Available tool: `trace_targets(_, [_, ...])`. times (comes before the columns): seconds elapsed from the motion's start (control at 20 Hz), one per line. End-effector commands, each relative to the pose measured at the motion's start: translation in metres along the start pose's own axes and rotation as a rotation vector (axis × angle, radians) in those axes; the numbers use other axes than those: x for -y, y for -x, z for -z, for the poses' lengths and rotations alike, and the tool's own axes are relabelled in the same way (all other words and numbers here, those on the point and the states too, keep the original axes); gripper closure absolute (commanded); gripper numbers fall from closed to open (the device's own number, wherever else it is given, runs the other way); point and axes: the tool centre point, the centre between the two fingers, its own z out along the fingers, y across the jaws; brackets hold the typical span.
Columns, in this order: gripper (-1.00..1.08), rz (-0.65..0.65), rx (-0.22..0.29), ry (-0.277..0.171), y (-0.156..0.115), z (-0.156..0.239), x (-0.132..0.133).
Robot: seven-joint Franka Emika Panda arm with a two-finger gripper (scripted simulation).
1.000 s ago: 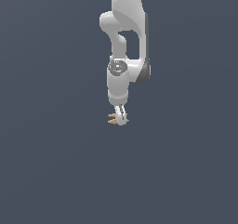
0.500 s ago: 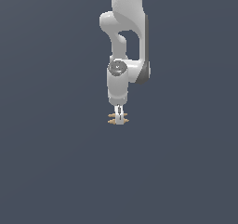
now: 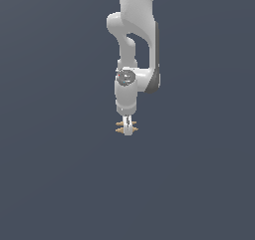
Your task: Pick up the object and move it to a goal position.
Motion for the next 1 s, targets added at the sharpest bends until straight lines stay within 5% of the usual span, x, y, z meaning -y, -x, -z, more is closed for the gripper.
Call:
trace_targets(0.0, [-0.92, -0.002, 0.000, 0.001, 0.000, -0.013, -0.001])
trace_targets(0.4, [-0.92, -0.003, 0.000, 0.001, 0.000, -0.032, 0.000])
trace_targets(0.45, [1.08, -0.003, 0.000, 0.001, 0.000, -0.032, 0.000])
trace_targets(0.95, [1.08, -0.003, 0.000, -0.001, 0.000, -0.031, 0.000])
